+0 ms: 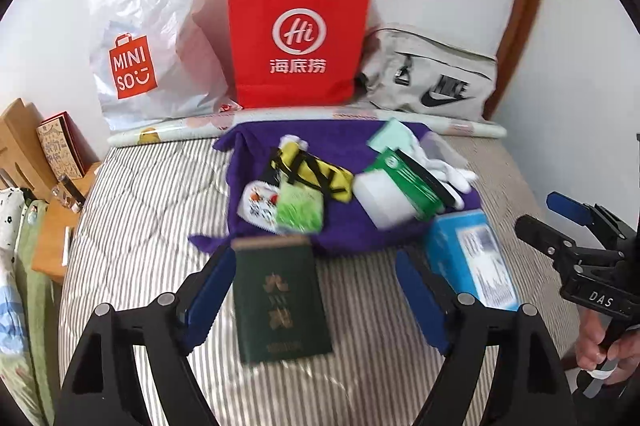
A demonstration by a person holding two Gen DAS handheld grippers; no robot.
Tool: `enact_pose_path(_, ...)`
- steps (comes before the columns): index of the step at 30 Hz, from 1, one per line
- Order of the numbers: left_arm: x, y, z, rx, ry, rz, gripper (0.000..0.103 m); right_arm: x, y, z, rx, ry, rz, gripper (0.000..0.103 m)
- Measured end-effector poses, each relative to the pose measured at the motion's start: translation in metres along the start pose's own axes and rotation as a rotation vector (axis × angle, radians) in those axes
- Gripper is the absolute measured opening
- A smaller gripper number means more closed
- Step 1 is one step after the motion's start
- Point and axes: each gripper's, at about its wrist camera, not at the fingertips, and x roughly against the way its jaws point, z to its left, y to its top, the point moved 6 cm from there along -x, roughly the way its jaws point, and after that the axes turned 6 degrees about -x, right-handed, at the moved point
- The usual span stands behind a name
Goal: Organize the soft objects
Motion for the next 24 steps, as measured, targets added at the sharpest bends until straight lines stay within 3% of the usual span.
enact_pose_path(6,0.036,-0.034,-0.016,0.002,0.019,-0.037,0.086,0.036,-0.031,0.008,-0.012,-0.053,0.007,0.087)
enact_pose_path(15,0.081,-0.076,-0.029,0.020,0.036,-0.097,0.086,0.084,-0.079,0.021,-0.031,-0.046,-0.013,0.088)
enact_pose_path(24,0.102,-0.098,-0.035,0.027,0.059,-0.138,0.086,0.110,-0.111,0.016,-0.066,-0.049,-0.035,0.088)
